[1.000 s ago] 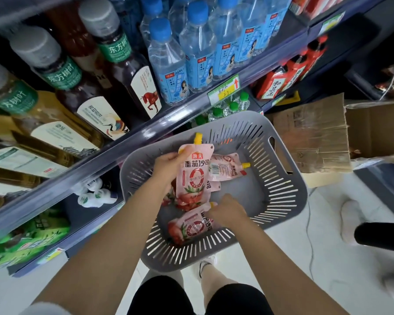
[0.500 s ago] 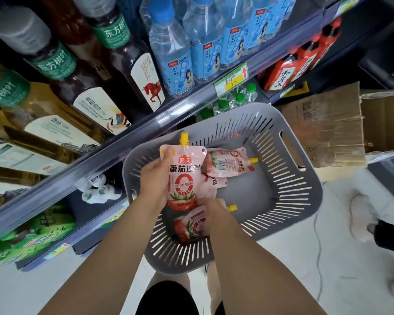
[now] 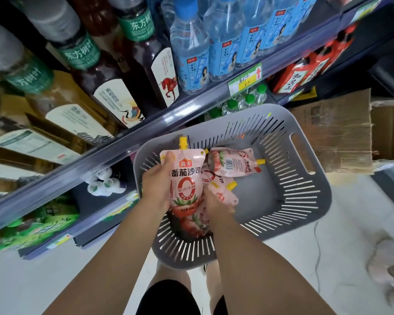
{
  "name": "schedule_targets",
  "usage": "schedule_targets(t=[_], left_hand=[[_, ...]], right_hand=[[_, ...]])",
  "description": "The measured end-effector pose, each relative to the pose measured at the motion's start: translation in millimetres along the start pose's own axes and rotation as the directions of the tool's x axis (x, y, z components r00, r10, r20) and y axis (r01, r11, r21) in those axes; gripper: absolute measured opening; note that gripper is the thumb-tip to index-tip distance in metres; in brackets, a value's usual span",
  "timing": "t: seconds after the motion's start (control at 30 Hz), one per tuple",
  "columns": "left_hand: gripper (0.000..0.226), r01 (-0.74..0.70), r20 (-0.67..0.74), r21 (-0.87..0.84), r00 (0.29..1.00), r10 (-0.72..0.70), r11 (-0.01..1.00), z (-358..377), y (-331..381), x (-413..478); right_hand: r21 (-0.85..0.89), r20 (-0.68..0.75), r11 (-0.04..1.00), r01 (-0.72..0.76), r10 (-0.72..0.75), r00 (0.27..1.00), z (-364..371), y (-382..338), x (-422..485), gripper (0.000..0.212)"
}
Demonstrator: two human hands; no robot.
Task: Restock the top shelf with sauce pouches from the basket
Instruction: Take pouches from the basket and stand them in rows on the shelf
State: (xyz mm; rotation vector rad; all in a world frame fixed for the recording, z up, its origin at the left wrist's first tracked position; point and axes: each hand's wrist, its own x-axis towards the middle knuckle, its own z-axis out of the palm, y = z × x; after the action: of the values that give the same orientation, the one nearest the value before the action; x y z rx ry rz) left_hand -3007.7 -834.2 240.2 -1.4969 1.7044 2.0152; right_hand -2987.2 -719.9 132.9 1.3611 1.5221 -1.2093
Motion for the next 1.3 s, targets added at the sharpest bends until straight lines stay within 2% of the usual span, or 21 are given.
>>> schedule_targets(t=[0.07,0.1,0.27,0.37,0.5,0.7,0.87,1.0,1.2,1.3], left_hand=[[0.031,0.016,-0.015,-0.003,1.000,-0.016,1.000,-1.6,-0.3,0.9],[0.031,0.030,-0.024,0.009,0.999,-0.030,0.999,-2.3,-0.4,0.7],[0.030,0.067,-0.014,0.111,0.998,-0.066,0.992,3.4,-8.1,6.3],[0.026,0.065,-0.004,0.170,0.998,-0.065,0.983,12.7,-15.8,11.9],[0.031,0.067,-0.037,0.191,0.997,-0.061,0.979,23.3,-26.0,26.0],[0.034,0.022,-0.110,0.240,0.994,0.004,0.971,29.2,-38.9,37.2],[0.032,0.022,-0.112,0.220,0.994,0.003,0.975,33.6,-43.4,39.4],[0.034,0.044,-0.135,0.205,0.991,-0.016,0.978,38.9,-44.0,42.2],[0.043,0.012,-0.160,0.333,0.986,0.044,0.943,47.8,-50.9,54.9],[0.040,0.019,-0.141,0.325,0.990,0.029,0.945,52.0,-41.9,50.7]], right_hand=[[-0.084,-0.140,0.987,0.139,-0.150,0.979,-8.6,-13.3,-12.1,0.120],[-0.161,-0.166,0.972,0.173,-0.199,0.966,-14.9,-20.7,-16.7,0.116],[-0.451,-0.244,0.827,0.336,-0.477,0.844,-35.8,-42.7,-12.3,0.099],[-0.578,-0.222,0.737,0.352,-0.556,0.801,-55.2,-52.7,-8.5,0.096],[-0.628,-0.112,0.692,0.356,-0.533,0.838,-69.7,-59.7,14.0,0.075],[-0.614,-0.100,0.684,0.394,-0.563,0.820,-73.5,-65.2,28.2,0.053],[-0.677,-0.102,0.658,0.330,-0.528,0.843,-74.1,-69.2,33.5,0.066],[-0.686,-0.103,0.668,0.287,-0.480,0.871,-75.8,-68.7,38.2,0.061],[-0.665,-0.149,0.698,0.266,-0.473,0.868,-72.1,-66.7,35.1,0.064],[-0.620,-0.098,0.740,0.261,-0.403,0.910,-63.9,-63.4,27.0,0.084]])
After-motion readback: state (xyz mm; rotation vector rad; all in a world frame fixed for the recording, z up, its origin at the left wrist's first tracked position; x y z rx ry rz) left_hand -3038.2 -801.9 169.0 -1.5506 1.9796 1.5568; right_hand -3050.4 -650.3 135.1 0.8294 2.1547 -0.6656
